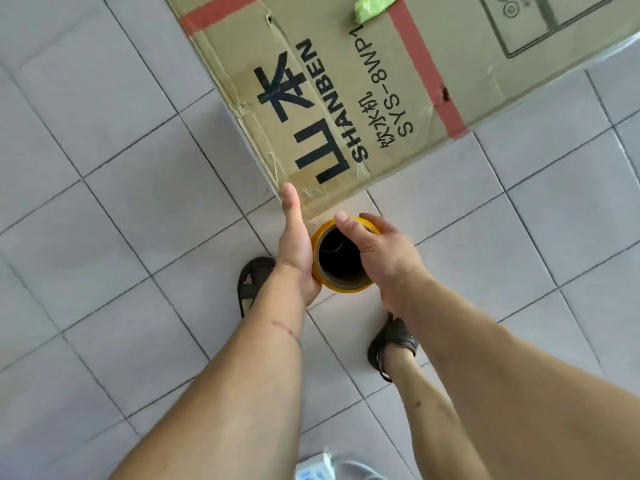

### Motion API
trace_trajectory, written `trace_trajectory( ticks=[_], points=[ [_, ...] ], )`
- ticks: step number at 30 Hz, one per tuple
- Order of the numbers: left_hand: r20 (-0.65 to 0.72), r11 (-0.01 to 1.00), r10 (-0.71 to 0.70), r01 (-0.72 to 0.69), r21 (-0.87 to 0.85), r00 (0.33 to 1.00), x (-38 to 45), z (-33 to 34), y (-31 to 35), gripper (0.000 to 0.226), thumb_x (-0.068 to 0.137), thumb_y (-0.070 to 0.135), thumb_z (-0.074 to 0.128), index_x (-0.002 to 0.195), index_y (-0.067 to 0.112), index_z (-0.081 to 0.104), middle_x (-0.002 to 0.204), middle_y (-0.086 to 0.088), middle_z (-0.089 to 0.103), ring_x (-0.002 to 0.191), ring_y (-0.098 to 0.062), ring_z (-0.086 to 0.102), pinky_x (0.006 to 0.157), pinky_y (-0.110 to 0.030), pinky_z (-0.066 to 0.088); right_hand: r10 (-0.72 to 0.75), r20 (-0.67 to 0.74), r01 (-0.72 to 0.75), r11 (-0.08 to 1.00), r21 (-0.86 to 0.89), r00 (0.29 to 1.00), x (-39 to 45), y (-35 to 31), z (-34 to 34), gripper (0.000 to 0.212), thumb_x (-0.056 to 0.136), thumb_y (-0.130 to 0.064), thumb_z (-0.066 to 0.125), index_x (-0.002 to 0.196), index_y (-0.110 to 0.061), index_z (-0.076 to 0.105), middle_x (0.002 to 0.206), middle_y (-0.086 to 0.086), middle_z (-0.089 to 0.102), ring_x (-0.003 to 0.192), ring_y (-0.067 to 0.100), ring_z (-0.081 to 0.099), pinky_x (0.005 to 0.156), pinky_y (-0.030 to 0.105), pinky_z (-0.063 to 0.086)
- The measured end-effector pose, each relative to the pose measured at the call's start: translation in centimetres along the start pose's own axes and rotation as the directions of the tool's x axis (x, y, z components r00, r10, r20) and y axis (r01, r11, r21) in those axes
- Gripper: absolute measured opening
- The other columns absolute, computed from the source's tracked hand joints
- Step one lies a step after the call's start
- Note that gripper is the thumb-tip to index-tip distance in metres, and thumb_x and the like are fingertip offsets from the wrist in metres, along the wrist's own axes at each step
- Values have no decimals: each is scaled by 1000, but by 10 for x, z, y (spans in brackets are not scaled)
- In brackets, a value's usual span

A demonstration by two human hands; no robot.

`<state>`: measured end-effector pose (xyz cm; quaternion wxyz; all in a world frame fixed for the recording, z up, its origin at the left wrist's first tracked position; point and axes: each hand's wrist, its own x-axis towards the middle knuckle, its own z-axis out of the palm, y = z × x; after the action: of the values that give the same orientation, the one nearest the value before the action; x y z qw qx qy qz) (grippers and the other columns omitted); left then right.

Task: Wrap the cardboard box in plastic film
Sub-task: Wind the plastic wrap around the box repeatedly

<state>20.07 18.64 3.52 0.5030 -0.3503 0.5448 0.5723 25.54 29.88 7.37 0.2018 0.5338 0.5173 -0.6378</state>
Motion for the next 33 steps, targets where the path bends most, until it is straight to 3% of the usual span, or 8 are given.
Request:
trace_trajectory(
  ticks=[4, 9, 18, 20, 22, 24, 29, 33],
  points=[
    [-53, 982, 73, -81, -173, 996, -2, 18, -9, 116, 81, 106, 22, 144, 21, 71, 127, -19, 80, 122, -41, 76, 110, -63, 57, -90, 28, 93, 982, -162, 996, 8, -12, -9, 72, 77, -58, 75, 139, -31, 52, 120, -2, 61, 97, 13, 60, 70, 22, 47],
    [-66, 928, 95, -112, -357, 993, 11, 31, -29, 134, 35, 115, 56, 138, 31, 74, 132, -16, 79, 124, -43, 75, 108, -70, 56, -132, 30, 135, 951, -280, 991, 12, -20, -14, 67, 75, -59, 76, 132, -29, 57, 114, -1, 65, 100, 16, 63, 74, 26, 51],
    [-69, 944, 127, -142, -298, 990, -10, 32, -18, 116, 61, 106, 33, 141, 31, 70, 128, -8, 81, 122, -32, 76, 102, -52, 62, -150, 78, 168, 917, -363, 986, 12, -21, -23, 74, 71, -66, 71, 133, -29, 56, 114, -1, 66, 100, 15, 63, 85, 30, 51],
    [-187, 956, 142, -184, -228, 972, -10, 37, -16, 128, 60, 113, 35, 158, 33, 54, 156, -8, 64, 141, -35, 63, 118, -58, 51, -179, 69, 192, 899, -395, 981, 12, -19, -23, 85, 63, -72, 64, 135, -28, 54, 116, 1, 64, 103, 19, 62, 87, 32, 51],
    [-338, 948, 248, -299, -107, 908, -12, 35, -8, 102, 92, 94, 33, 173, 33, 26, 178, -4, 34, 161, -32, 39, 132, -51, 33, -197, 73, 208, 861, -464, 978, 15, -22, -17, 87, 64, -74, 59, 138, -28, 52, 119, 1, 62, 108, 22, 59, 90, 35, 50],
    [-351, 931, 301, -353, -94, 887, -4, 33, -6, 76, 111, 69, 30, 176, 32, 17, 180, -1, 31, 163, -28, 35, 133, -47, 30, -215, 61, 217, 850, -480, 975, 18, -23, -14, 85, 69, -73, 58, 140, -28, 49, 121, 2, 61, 111, 24, 57, 95, 39, 50],
    [-219, 894, 171, -245, -376, 961, 15, 29, -19, 118, 73, 110, 35, 165, 37, 45, 164, -2, 56, 151, -30, 54, 127, -59, 41, -185, 73, 196, 838, -509, 980, 13, -26, -16, 69, 84, -63, 59, 143, -29, 46, 121, 1, 58, 109, 21, 55, 89, 33, 46],
    [-183, 877, 3, -90, -472, 983, 9, 25, -5, 97, 87, 95, 24, 144, 31, 69, 132, -12, 78, 125, -37, 73, 115, -59, 55, -182, 74, 195, 847, -494, 980, 13, -29, -16, 64, 87, -58, 59, 142, -28, 47, 119, -1, 60, 107, 18, 55, 84, 29, 43]
  ],
)
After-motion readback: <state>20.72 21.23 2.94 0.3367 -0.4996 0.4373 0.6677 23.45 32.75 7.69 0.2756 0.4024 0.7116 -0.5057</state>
